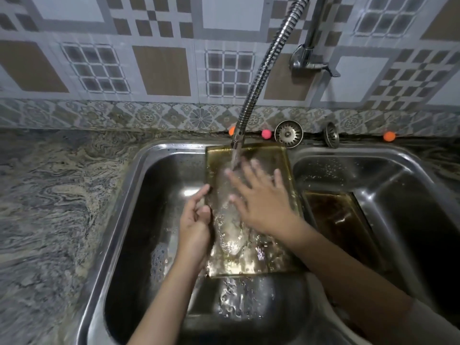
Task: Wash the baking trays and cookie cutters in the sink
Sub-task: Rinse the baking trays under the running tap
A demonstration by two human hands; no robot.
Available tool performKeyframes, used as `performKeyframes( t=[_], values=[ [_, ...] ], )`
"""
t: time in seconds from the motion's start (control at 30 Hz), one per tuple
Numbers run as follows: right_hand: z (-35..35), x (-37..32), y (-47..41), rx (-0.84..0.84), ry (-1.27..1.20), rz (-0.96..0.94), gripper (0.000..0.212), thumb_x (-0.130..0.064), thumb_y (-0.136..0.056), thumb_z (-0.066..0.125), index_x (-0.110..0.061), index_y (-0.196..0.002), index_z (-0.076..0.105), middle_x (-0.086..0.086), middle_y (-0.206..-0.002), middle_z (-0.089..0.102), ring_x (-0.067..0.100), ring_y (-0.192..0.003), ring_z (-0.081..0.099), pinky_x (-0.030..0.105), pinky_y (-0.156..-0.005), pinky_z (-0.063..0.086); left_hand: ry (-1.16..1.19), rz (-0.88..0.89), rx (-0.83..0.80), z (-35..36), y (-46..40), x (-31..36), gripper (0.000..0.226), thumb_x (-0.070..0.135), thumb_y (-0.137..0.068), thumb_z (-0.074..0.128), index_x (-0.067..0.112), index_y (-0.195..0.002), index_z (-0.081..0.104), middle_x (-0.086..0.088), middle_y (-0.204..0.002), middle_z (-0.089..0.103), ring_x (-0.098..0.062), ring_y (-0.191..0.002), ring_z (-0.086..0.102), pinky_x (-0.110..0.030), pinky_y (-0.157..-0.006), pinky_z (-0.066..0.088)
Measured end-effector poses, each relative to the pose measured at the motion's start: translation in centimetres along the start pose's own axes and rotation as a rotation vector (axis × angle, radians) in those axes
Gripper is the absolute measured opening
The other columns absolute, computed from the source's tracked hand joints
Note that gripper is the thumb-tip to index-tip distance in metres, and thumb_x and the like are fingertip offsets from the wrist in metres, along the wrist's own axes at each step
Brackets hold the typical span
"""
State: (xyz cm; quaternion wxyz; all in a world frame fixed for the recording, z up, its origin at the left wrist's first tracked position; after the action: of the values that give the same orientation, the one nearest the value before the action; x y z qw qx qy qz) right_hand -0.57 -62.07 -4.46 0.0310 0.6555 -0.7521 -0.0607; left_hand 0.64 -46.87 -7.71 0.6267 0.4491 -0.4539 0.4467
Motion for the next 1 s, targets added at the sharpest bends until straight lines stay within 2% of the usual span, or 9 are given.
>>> performKeyframes(
  t=[0.1,0.23,0.3,0.4,0.57,0.63,0.73,0.9,1.0],
  values=[
    [-0.2,-0.2,-0.7,0.003,-0.073,0.107,0.062,-0.05,-0.1,0.015,-0.028,-0.151,-0.01,0.003,-0.157,-0.027,0.029,-0.143,-0.025,0.067,-0.111,-0.008,-0.037,-0.044,-0.061,1.8,1.3,-1.4,0.044,0.002,-0.098,0.043,0.039,-0.112,0.064,0.014,-0.116,0.066,-0.007,-0.112,0.058,-0.035,-0.102,0.043],
    [2.1,-2.5,3.7,0.012,-0.132,-0.289,0.056,-0.047,-0.101,0.019,-0.038,-0.151,-0.005,-0.008,-0.157,-0.023,0.014,-0.144,-0.023,0.054,-0.115,-0.012,0.101,-0.098,0.043,0.2,0.3,-1.1,0.045,-0.004,-0.097,0.04,0.03,-0.11,0.065,0.003,-0.12,0.064,-0.011,-0.114,0.059,-0.029,-0.094,0.045],
    [2.4,0.2,2.5,-0.004,-0.148,-0.146,0.056,-0.05,-0.101,0.017,-0.039,-0.149,-0.009,-0.001,-0.157,-0.025,0.02,-0.144,-0.024,0.053,-0.116,-0.012,0.046,-0.059,0.082,-0.6,0.2,-0.6,0.044,-0.003,-0.097,0.041,0.032,-0.11,0.064,0.013,-0.113,0.064,0.0,-0.106,0.059,-0.022,-0.089,0.046],
    [2.5,1.6,0.4,-0.033,-0.225,0.167,0.062,-0.047,-0.101,0.015,-0.024,-0.151,-0.012,0.008,-0.155,-0.027,0.028,-0.143,-0.025,0.058,-0.116,-0.007,0.012,-0.052,0.044,0.8,1.3,-0.5,0.04,-0.003,-0.097,0.042,0.027,-0.116,0.062,0.016,-0.097,0.068,0.0,-0.09,0.063,-0.027,-0.089,0.049],
    [3.5,-3.1,3.3,-0.023,-0.222,-0.285,0.055,-0.048,-0.1,0.017,-0.041,-0.149,-0.006,-0.008,-0.158,-0.02,0.015,-0.145,-0.022,0.051,-0.114,-0.016,0.024,-0.066,0.112,-0.4,0.6,-0.8,0.044,-0.005,-0.096,0.042,0.031,-0.109,0.064,0.003,-0.12,0.063,-0.011,-0.113,0.058,-0.036,-0.104,0.042],
    [3.8,-0.5,1.5,-0.028,-0.2,-0.171,0.054,-0.05,-0.1,0.015,-0.044,-0.148,-0.008,-0.006,-0.158,-0.021,0.019,-0.144,-0.022,0.054,-0.114,-0.014,-0.041,-0.043,0.074,-0.4,1.1,-0.8,0.043,-0.004,-0.096,0.043,0.032,-0.108,0.063,0.005,-0.121,0.062,-0.007,-0.11,0.059,-0.032,-0.102,0.044],
    [3.5,1.4,-0.5,-0.021,-0.303,0.145,0.059,-0.047,-0.101,0.016,-0.029,-0.152,-0.008,-0.002,-0.158,-0.022,0.028,-0.144,-0.022,0.062,-0.114,-0.007,-0.098,-0.024,0.001,1.3,2.5,-1.2,0.041,-0.001,-0.097,0.044,0.033,-0.109,0.062,0.005,-0.12,0.062,-0.006,-0.108,0.06,-0.03,-0.097,0.048],
    [4.8,-3.2,4.6,-0.122,-0.297,-0.339,0.056,-0.048,-0.101,0.021,-0.043,-0.146,-0.013,-0.015,-0.154,-0.027,0.015,-0.142,-0.028,0.05,-0.112,-0.019,-0.124,0.026,0.107,-1.6,-0.2,-0.7,0.043,-0.002,-0.096,0.045,0.035,-0.108,0.062,0.005,-0.124,0.06,-0.013,-0.122,0.053,-0.042,-0.11,0.037],
    [4.6,0.8,4.6,-0.139,-0.122,-0.283,0.056,-0.054,-0.096,0.013,-0.043,-0.148,-0.007,-0.01,-0.155,-0.026,0.017,-0.142,-0.027,0.055,-0.11,-0.021,-0.173,0.069,0.142,-3.9,-0.8,-0.3,0.045,0.002,-0.096,0.045,0.041,-0.109,0.061,0.004,-0.13,0.058,-0.014,-0.125,0.05,-0.045,-0.111,0.035]
  ],
)
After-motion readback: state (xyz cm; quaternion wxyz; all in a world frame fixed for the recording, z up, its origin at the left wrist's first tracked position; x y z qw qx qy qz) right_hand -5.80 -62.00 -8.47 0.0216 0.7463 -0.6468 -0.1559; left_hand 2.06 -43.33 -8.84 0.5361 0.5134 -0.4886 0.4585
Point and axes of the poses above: each hand's wrist, its own y-axis away from the middle knuckle, its own z-axis out of the palm, x = y × z, the point moved 5 cm from there along -y, towards the middle knuckle
